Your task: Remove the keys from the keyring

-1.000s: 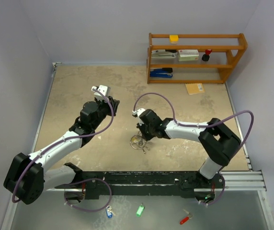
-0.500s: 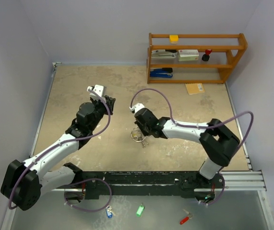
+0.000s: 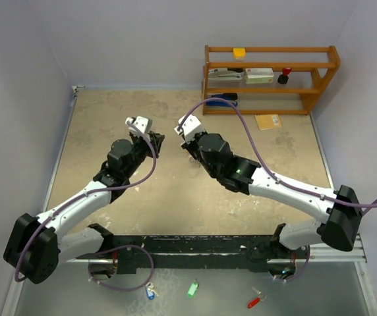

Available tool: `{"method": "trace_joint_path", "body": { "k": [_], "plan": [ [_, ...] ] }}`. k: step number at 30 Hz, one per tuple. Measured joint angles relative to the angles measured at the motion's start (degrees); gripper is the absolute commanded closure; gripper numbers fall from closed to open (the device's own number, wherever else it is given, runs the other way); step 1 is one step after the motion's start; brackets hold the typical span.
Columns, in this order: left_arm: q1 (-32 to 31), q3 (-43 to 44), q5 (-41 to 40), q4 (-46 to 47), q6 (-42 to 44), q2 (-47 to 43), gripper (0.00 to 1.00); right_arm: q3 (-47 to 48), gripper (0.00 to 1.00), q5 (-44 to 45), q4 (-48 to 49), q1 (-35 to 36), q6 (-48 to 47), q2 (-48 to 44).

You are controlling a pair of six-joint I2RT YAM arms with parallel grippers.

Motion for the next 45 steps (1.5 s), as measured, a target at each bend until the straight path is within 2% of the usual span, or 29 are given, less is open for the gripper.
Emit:
{"method": "trace_joint_path", "body": {
  "k": [9,11,14,15,16,17,21,25,29,35,41,45],
  "plan": [
    [0.0,0.48,9.35,10.73,-0.02,5.29,0.79,0.5,0.98,4.07,2.21,1.84,-7.21,-0.79],
    [-0.02,0.57,9.38,10.86,-0.04,5.9,0.79,0.42,0.64,5.29,1.95,1.66,-6.64,-0.79],
    [0.0,0.46,7.67,10.91,-0.31,5.68,0.79,-0.61,0.54,5.75,1.57,0.17,-3.65,-0.87],
    [0.0,0.26,6.91,10.93,-0.52,5.35,0.79,-1.14,0.4,5.05,1.07,-0.98,-2.27,-0.92],
    [0.0,0.07,6.38,10.86,-0.63,5.01,0.79,-1.68,0.09,4.09,0.59,-2.43,-0.57,-0.94],
    [0.0,-0.24,5.7,10.8,-0.66,4.48,0.79,-2.38,0.01,2.82,0.13,-4.28,1.51,-0.94],
    [0.0,-1.07,4.07,9.62,-0.63,1.9,0.79,-4.37,0.0,-4.59,-2.01,-12.41,8.98,-0.5],
    [0.0,-2.08,3.32,8.96,-0.63,-0.35,0.79,-4.35,0.0,-10.99,-2.45,-17.18,13.99,1.86],
    [0.0,-2.99,2.69,8.59,-0.68,-1.64,0.79,-3.23,0.13,-16.02,-3.34,-18.25,16.04,7.32],
    [0.0,-3.41,2.29,8.17,-1.11,-1.77,0.79,-1.51,0.37,-16.5,-4.15,-18.1,16.98,17.11],
    [0.0,-3.45,2.05,8.07,-1.49,-1.68,0.79,-1.73,0.43,-15.21,-4.44,-18.1,18.93,21.33],
    [0.0,-3.45,1.84,8.04,-1.51,-1.27,0.8,-2.56,0.44,-14.88,-4.09,-18.1,20.31,21.49]
  ]
}}
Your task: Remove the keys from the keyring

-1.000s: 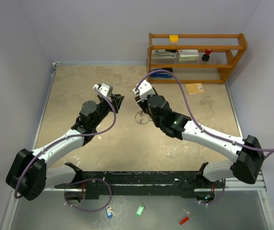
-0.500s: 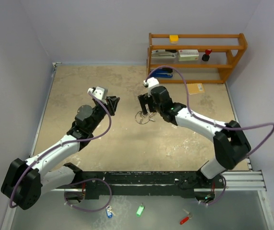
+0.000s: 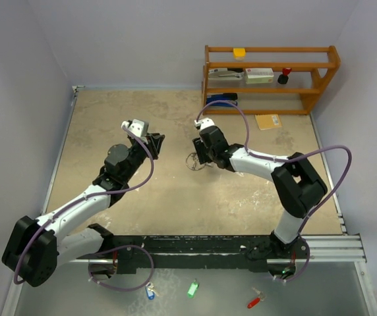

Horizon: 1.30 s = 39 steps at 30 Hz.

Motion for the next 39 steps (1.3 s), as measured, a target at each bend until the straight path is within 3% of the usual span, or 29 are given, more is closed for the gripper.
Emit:
{"method": "trace_joint_path", "body": {
  "k": [13,19,21,24,31,39],
  "plan": [
    [0.0,-0.02,-0.07,-0.28,-0.02,1.11,0.8,-0.07,0.58,-1.79,2.19,-0.02,4.5,6.51],
    [0.0,-0.02,-0.13,-0.33,0.0,1.11,0.8,1.18,0.71,-1.79,3.96,-0.13,5.38,8.11],
    [0.0,-0.02,-0.17,-0.37,0.02,1.14,0.8,2.51,0.78,-1.68,4.35,-0.22,5.62,9.42],
    [0.0,-0.02,-0.24,-0.42,0.02,1.14,0.8,4.68,1.0,-1.44,4.76,-0.39,5.84,11.32],
    [0.0,-0.02,-0.85,-0.42,0.13,1.14,0.8,8.96,1.0,2.27,4.57,-0.37,6.14,14.75],
    [0.0,-0.02,-2.19,-0.42,0.5,1.18,0.8,4.09,1.0,11.54,2.34,0.31,1.51,10.34]
  ]
}}
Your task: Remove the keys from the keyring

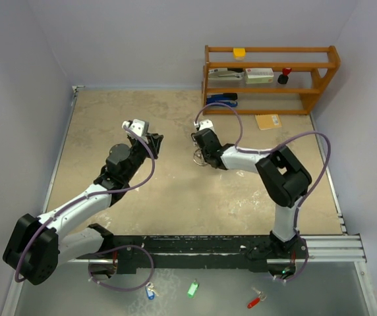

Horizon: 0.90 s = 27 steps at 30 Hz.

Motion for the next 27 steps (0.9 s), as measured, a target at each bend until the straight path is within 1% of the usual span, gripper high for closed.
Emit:
{"method": "trace_joint_path", "body": {
  "k": [3,7,12,16,20,23,25,27],
  "plan": [
    [0.0,0.0,-0.22,0.02,0.0,0.15,0.8,-1.16,1.0,4.35,-2.69,0.94,-4.42,-4.15],
    [0.0,0.02,-0.28,0.52,0.02,0.59,0.8,-0.85,1.0,10.36,-1.97,3.82,-11.76,-11.74],
    [0.0,0.24,1.03,2.82,-0.02,2.84,0.8,-0.02,1.0,17.64,4.39,8.52,-22.95,-19.39],
    [0.0,0.35,3.67,5.84,-0.07,4.81,0.78,-0.07,1.0,21.64,9.64,11.74,-30.91,-22.56],
    [0.0,0.37,7.85,10.4,-0.11,6.56,0.71,-0.22,1.0,23.52,12.94,13.99,-36.13,-24.39],
    [0.0,0.5,10.56,14.82,-0.2,8.22,0.56,-0.28,1.0,24.94,15.45,15.72,-39.34,-25.0],
    [0.0,0.59,11.85,18.45,-0.52,9.62,0.5,-0.28,1.0,25.62,16.65,16.79,-40.94,-25.0],
    [0.0,0.79,12.87,22.23,-0.55,11.17,0.45,-0.33,1.0,26.18,17.4,17.94,-42.36,-25.03]
  ]
}}
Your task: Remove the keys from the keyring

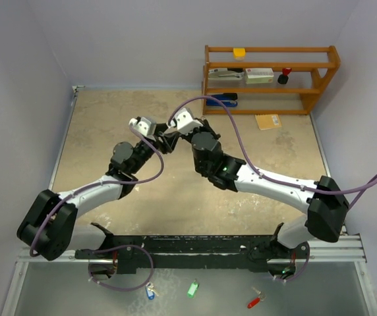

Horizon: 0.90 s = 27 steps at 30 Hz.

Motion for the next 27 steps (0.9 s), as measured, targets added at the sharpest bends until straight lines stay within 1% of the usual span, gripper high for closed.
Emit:
{"method": "trace_joint_path", "body": {
  "k": [3,7,11,12,17,20,22,23,24,27],
  "plan": [
    [0.0,1.09,1.16,4.28,-0.2,2.36,0.39,-0.57,1.0,0.09,0.52,1.36,-1.2,-0.59],
    [0.0,3.34,2.27,9.05,-1.11,5.2,0.35,-0.96,1.0,0.0,0.39,2.4,-1.36,-2.86],
    [0.0,4.17,4.55,14.53,-1.95,8.13,0.32,-0.96,1.0,-0.35,0.33,2.8,-0.48,-6.73],
    [0.0,4.17,4.66,14.69,-2.01,8.66,0.31,-0.96,1.0,-0.42,0.26,2.82,-0.17,-7.56],
    [0.02,4.2,9.22,21.44,-5.18,13.7,0.28,-0.96,1.0,-1.73,-1.44,2.82,2.08,-11.13],
    [0.02,4.17,10.36,22.32,-6.56,15.63,0.27,-0.96,1.0,-1.75,-3.02,2.82,3.85,-11.61],
    [0.02,3.65,9.64,22.91,-7.06,16.04,0.27,-0.96,1.0,-2.03,-5.05,2.8,5.88,-11.54],
    [0.02,3.02,8.52,23.23,-7.08,16.02,0.26,-0.98,0.87,-2.32,-6.4,2.69,7.3,-11.54],
    [0.02,2.19,7.06,23.41,-7.06,15.96,0.27,-1.05,0.77,-2.73,-7.96,2.51,9.05,-11.54],
    [0.09,-0.09,2.47,21.18,-6.69,15.52,0.27,-1.31,0.64,-5.22,-13.07,1.6,15.02,-11.56]
  ]
}}
